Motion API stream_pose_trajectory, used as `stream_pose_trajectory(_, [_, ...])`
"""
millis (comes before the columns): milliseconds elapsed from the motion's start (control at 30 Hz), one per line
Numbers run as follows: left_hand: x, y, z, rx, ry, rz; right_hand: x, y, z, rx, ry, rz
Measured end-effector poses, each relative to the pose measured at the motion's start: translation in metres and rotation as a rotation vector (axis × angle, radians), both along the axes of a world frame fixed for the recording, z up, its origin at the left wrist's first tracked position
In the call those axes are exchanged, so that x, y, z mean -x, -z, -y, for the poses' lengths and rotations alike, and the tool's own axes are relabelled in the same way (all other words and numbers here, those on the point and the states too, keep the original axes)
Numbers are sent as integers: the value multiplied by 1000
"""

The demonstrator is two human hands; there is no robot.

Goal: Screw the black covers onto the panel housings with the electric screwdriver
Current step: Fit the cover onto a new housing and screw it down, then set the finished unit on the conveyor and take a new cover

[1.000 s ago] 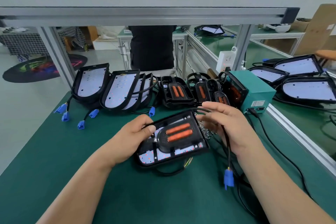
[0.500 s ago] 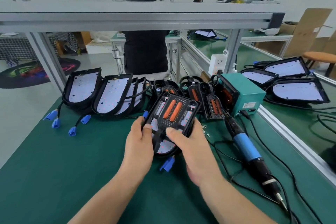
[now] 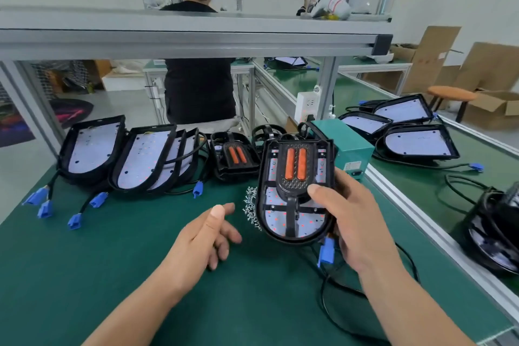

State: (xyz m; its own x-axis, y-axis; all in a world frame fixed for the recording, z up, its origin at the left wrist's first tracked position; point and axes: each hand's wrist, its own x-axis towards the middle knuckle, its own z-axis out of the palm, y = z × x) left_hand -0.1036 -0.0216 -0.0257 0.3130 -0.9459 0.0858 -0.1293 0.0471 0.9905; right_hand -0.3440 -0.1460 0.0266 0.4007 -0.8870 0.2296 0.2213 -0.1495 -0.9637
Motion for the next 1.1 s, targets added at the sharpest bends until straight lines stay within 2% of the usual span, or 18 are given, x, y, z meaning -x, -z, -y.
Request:
stream_pose_trajectory(233, [-2, 5, 0, -10, 38, 126, 87, -15, 44, 72, 248, -12])
stream_pose_trajectory(433, [0, 4, 2, -5, 40, 130, 159, -16, 76, 69, 433, -12])
stream_pose_trajectory(733, [-10, 11, 5, -15, 38, 133, 245, -11, 104, -13, 765, -125])
stream_pose_trajectory(933, [-14, 15, 8, -26, 23, 116, 277, -12, 114, -52, 879, -264])
stream_pose_trajectory(1100, [-15, 15, 8, -33, 25, 120, 279, -11, 112, -22, 985, -465])
